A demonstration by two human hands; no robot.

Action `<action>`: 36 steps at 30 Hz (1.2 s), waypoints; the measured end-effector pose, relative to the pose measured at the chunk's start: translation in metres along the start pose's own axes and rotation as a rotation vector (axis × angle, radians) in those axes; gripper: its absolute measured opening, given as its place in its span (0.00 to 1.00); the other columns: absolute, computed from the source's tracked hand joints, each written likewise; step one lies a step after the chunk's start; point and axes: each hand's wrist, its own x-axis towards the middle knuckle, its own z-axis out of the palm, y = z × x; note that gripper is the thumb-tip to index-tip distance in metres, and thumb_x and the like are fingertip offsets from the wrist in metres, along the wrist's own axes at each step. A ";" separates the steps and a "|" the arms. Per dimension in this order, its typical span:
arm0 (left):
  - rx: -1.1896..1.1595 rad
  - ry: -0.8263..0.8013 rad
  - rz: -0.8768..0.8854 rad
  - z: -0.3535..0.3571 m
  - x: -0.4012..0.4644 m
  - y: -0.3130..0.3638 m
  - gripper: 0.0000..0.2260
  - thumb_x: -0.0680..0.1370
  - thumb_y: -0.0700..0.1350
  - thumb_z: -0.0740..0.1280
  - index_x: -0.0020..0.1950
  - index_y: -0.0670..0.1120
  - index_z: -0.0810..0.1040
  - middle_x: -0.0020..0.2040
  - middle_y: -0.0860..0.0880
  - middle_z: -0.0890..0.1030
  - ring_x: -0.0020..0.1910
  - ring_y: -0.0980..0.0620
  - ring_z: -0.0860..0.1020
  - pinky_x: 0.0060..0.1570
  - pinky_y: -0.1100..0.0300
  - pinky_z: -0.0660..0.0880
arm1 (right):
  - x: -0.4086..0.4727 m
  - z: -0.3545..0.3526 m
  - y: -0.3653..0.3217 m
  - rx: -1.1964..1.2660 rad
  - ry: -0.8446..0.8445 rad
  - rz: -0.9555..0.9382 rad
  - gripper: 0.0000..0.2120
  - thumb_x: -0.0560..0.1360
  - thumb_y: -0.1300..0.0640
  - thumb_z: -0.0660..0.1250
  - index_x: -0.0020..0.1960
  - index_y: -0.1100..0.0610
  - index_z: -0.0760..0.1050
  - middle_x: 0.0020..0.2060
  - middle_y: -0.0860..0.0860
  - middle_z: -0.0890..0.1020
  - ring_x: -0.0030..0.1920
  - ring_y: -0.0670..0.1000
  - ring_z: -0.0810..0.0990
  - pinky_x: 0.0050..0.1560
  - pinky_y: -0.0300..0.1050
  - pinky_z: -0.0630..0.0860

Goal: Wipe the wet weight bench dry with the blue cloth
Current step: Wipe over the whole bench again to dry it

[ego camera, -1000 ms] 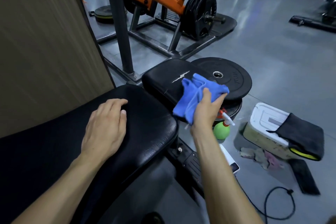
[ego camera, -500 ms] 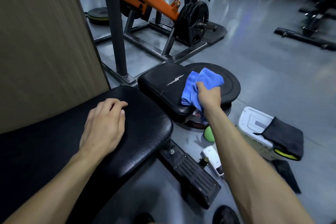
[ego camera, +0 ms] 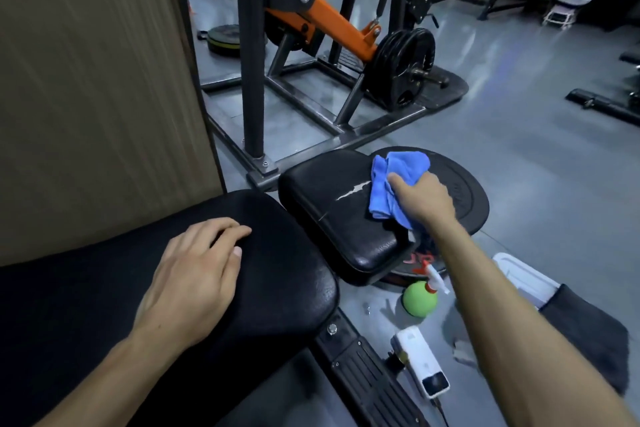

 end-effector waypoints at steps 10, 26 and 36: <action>-0.017 0.001 -0.020 0.001 0.002 0.001 0.19 0.82 0.51 0.52 0.67 0.53 0.78 0.66 0.59 0.76 0.67 0.58 0.72 0.69 0.59 0.62 | 0.022 -0.028 0.003 -0.321 -0.248 -0.230 0.33 0.76 0.31 0.60 0.45 0.64 0.75 0.46 0.60 0.80 0.45 0.59 0.77 0.44 0.50 0.68; -0.036 0.014 -0.035 0.003 0.002 0.000 0.16 0.83 0.51 0.55 0.67 0.57 0.76 0.67 0.63 0.74 0.68 0.61 0.70 0.69 0.62 0.63 | 0.045 0.065 -0.116 -0.542 -0.346 -0.828 0.25 0.77 0.33 0.56 0.38 0.54 0.70 0.41 0.54 0.81 0.45 0.58 0.76 0.47 0.52 0.68; -0.014 0.002 -0.039 0.003 0.003 -0.002 0.17 0.83 0.50 0.53 0.68 0.57 0.75 0.68 0.62 0.73 0.70 0.60 0.68 0.71 0.62 0.62 | 0.035 0.096 -0.162 -0.682 -0.446 -0.754 0.25 0.74 0.34 0.56 0.47 0.55 0.76 0.52 0.60 0.81 0.51 0.60 0.76 0.49 0.51 0.70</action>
